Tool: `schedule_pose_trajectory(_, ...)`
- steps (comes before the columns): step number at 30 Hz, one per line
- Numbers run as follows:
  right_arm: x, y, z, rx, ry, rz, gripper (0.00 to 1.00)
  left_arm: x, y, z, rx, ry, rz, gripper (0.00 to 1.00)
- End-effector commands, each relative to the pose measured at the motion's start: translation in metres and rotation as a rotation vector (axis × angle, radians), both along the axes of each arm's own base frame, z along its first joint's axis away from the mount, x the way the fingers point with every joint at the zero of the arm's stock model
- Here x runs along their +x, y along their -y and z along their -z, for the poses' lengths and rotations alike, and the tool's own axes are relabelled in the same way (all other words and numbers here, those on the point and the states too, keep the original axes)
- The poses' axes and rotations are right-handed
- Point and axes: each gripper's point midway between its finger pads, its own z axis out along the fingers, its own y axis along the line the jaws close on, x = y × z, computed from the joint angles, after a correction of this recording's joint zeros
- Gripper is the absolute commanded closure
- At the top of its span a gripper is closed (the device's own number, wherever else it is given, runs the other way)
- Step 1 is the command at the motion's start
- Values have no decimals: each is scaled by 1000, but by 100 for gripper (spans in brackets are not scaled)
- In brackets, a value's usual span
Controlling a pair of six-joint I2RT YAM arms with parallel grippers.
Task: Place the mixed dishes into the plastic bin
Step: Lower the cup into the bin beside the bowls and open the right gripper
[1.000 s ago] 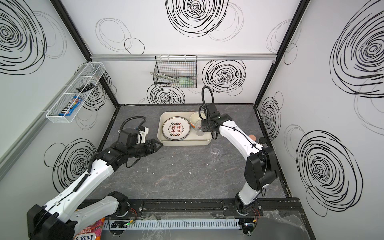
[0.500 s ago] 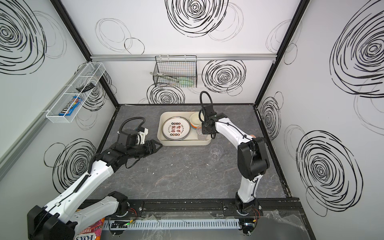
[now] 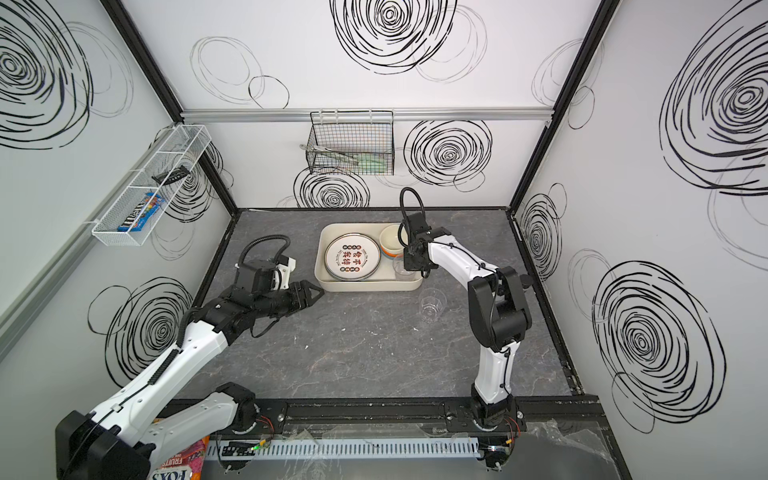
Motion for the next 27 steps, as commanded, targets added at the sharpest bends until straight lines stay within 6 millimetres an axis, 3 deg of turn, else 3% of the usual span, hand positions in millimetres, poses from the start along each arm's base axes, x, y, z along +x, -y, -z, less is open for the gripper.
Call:
schedule_pose_trajectory(1, 9, -4, -4, 25, 21, 10, 86, 4, 0, -5, -20, 28, -10, 36)
schedule_pose_trajectory(15, 11, -4, -3, 24, 15, 17, 70, 2, -1, -2, -19, 20, -11, 36)
schedule_pose_trajectory(27, 0, 1, -59, 63, 117, 23, 57, 0, 2, 0, -24, 20, -3, 36)
